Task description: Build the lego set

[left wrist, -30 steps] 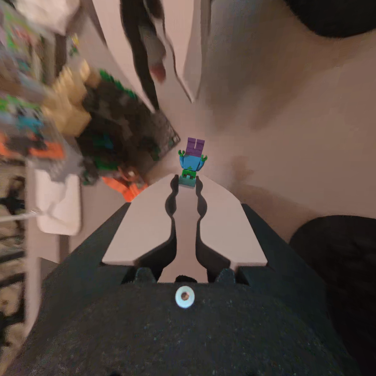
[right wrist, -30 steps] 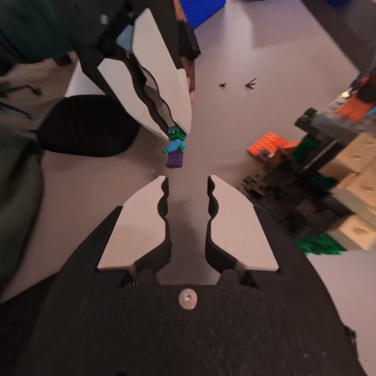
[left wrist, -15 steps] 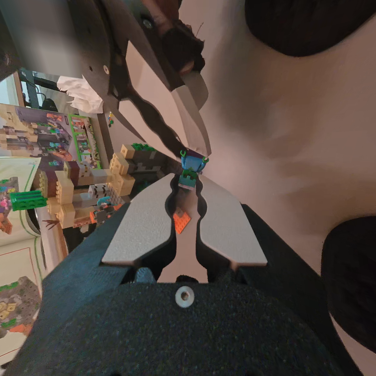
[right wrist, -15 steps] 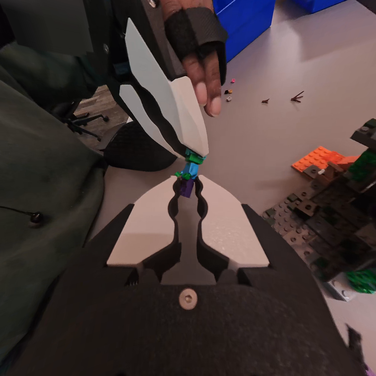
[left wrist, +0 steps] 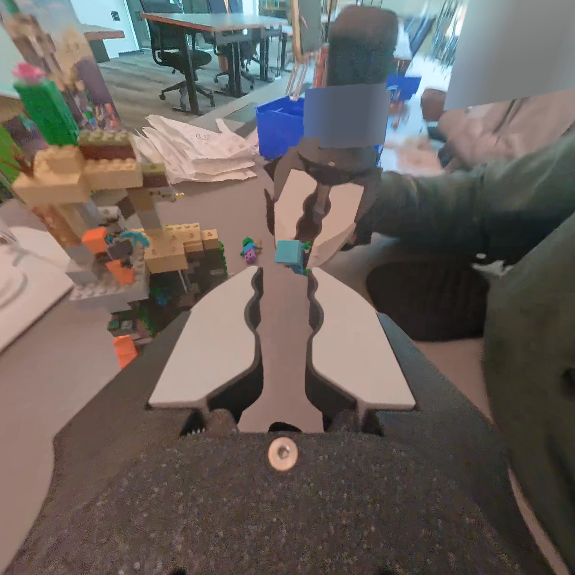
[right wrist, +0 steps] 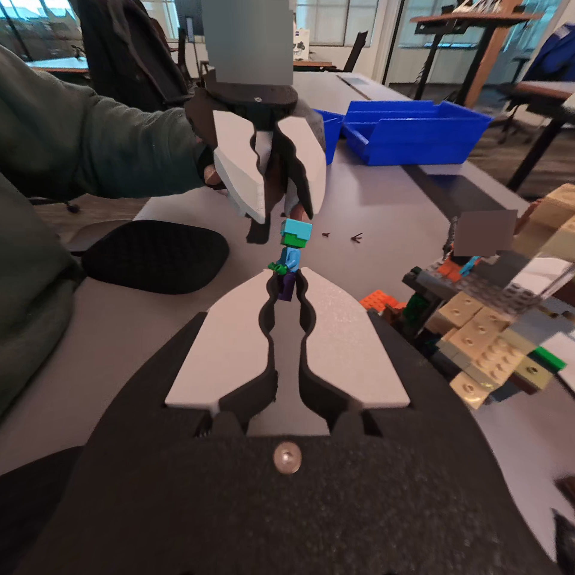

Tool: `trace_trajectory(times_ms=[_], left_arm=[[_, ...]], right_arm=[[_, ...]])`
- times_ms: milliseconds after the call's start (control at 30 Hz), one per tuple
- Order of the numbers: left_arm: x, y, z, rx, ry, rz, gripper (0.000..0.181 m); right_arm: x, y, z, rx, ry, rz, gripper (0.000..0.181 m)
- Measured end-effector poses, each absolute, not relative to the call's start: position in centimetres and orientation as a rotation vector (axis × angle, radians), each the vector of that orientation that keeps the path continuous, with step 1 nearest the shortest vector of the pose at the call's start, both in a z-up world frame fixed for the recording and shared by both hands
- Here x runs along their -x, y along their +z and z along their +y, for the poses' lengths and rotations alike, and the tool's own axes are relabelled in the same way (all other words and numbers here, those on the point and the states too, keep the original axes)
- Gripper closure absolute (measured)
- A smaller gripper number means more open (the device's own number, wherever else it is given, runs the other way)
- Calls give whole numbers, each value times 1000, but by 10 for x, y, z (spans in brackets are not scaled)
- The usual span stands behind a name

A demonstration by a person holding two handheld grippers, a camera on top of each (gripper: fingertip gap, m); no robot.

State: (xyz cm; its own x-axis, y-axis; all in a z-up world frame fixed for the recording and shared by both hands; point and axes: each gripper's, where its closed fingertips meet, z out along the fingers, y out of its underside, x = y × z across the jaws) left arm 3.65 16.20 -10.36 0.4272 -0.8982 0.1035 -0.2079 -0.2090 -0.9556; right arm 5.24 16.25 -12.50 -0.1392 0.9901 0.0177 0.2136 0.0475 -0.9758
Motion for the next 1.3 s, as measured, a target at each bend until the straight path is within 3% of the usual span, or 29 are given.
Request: trace_trajectory(times_ms=[333,867,1067,1300], left_arm=[[-54,-123,170,1716,-772,1088,164],[-55,-135,172,1775,-573,1266,165],[-39,-148,198,1877,-389,1298,165],[-16,-182,243,2153,-200,1235,165]], right_arm=[[-51,-138,167,1239,1042,-1536,170],[-53,-146,170,1247,957,-1588,171],[-62,-160,191,1373,863,-1605,160],[-89,-155,220,1442,781,-1586,163]])
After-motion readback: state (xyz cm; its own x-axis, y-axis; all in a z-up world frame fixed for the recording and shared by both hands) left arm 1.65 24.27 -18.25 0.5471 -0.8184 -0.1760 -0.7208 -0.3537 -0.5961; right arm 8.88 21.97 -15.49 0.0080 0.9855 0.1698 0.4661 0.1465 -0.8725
